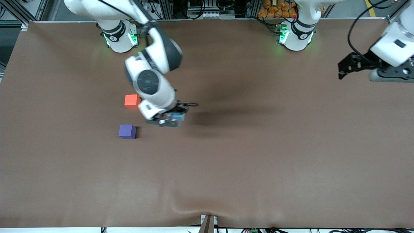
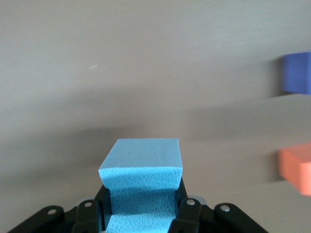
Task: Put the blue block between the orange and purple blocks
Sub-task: 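Carry the blue block with the right gripper toward the orange block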
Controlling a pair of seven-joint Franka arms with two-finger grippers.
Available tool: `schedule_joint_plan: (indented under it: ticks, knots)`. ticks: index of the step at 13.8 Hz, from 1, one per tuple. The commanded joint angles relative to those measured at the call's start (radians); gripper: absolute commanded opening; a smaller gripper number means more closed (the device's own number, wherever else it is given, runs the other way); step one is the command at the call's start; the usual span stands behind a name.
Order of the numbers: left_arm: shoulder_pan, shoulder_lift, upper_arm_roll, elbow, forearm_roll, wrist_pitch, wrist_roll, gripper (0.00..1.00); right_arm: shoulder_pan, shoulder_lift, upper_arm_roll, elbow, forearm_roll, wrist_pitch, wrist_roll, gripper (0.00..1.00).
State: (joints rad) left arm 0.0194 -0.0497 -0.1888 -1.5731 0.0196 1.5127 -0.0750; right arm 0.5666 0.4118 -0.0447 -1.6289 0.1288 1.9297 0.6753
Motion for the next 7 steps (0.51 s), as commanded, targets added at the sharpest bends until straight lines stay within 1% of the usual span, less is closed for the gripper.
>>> schedule_joint_plan:
  ticks: [1, 3, 5, 6, 7]
  knots:
    - [0.002, -0.015, 0.018, -0.004, -0.003, -0.022, 0.020, 1.00, -0.085, -0.155, 0.011, -0.207, -0.073, 0.020, -0.029, 0.00]
    - [-0.033, -0.018, 0.060, -0.002, -0.003, -0.032, 0.027, 1.00, -0.152, -0.211, 0.011, -0.317, -0.078, 0.081, -0.133, 0.00]
    - [-0.042, -0.018, 0.066, 0.001, -0.004, -0.032, 0.026, 1.00, -0.221, -0.255, 0.011, -0.437, -0.077, 0.167, -0.224, 0.00]
    - [-0.056, -0.016, 0.077, 0.001, -0.004, -0.032, 0.020, 1.00, -0.234, -0.277, 0.011, -0.480, -0.078, 0.196, -0.252, 0.00]
    - [-0.070, -0.018, 0.081, 0.001, -0.004, -0.032, 0.009, 1.00, -0.255, -0.280, 0.011, -0.499, -0.077, 0.201, -0.273, 0.00]
